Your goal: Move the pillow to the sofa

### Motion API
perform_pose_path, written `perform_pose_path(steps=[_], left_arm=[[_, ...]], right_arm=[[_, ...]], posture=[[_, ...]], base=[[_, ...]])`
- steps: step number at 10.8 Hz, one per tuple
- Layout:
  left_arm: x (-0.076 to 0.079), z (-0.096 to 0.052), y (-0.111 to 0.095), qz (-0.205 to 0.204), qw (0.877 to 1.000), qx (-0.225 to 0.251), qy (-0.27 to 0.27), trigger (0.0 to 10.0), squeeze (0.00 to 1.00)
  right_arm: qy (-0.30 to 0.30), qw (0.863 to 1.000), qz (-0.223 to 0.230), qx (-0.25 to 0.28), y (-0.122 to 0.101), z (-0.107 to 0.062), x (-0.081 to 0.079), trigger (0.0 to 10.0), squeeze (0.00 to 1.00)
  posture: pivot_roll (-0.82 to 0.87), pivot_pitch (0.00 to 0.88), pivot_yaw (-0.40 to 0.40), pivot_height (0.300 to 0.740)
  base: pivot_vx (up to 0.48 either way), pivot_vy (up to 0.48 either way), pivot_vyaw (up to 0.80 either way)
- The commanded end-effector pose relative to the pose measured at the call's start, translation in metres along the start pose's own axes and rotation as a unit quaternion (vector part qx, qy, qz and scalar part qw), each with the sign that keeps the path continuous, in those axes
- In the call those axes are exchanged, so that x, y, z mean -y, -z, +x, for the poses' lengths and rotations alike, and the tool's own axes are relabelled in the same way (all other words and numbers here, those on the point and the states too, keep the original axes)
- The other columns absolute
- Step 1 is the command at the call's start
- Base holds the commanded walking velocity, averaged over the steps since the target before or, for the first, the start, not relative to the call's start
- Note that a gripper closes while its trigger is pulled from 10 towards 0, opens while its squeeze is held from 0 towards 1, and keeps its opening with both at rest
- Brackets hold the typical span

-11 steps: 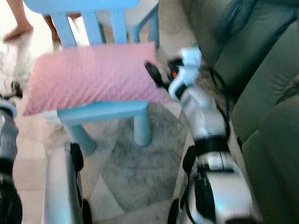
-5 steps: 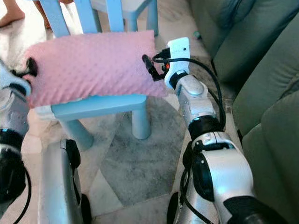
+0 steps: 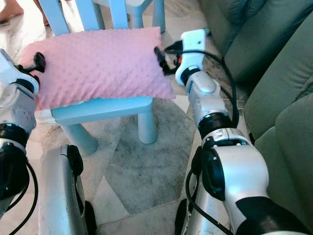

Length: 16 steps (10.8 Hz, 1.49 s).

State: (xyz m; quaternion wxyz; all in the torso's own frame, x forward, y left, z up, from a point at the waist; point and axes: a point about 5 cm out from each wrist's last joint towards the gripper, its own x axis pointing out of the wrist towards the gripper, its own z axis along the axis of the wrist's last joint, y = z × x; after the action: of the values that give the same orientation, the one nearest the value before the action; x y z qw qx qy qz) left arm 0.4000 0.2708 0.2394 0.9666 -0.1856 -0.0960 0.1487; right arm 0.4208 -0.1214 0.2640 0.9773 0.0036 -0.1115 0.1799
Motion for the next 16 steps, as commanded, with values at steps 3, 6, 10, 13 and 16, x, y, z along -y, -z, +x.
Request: perform_pose_path(steps=[3,6,10,13,16], left_arm=[[-0.002,0.004,-0.007,-0.047,0.999,-0.019,-0.009,10.0,0.00],[-0.001,0.003,0.005,-0.078,0.994,-0.082,-0.010,10.0,0.00],[-0.012,0.003,0.003,-0.081,0.989,-0.123,-0.026,10.0,0.00],[-0.022,0.006,-0.013,-0.056,0.993,-0.099,-0.039,10.0,0.00],[-0.034,0.004,-0.016,-0.084,0.990,-0.095,-0.064,10.0,0.00]], right_arm=[[-0.005,0.999,0.045,-0.028,0.006,0.001,-0.001,10.0,0.00],[-0.054,0.991,0.103,-0.062,0.017,0.002,-0.016,10.0,0.00],[-0.081,0.985,0.133,-0.073,0.013,0.004,-0.018,10.0,0.00],[-0.070,0.986,0.140,-0.057,0.003,0.005,-0.010,10.0,0.00],[-0.074,0.987,0.135,-0.047,-0.003,0.007,-0.010,10.0,0.00]], posture=[[0.00,0.304,-0.017,0.300],[0.01,0.307,-0.014,0.300],[0.03,0.313,-0.009,0.300],[0.04,0.308,-0.009,0.300],[0.03,0.309,-0.009,0.300]], base=[[0.000,0.000,0.00],[0.000,0.000,0.00],[0.000,0.000,0.00],[0.000,0.000,0.00],[0.000,0.000,0.00]])
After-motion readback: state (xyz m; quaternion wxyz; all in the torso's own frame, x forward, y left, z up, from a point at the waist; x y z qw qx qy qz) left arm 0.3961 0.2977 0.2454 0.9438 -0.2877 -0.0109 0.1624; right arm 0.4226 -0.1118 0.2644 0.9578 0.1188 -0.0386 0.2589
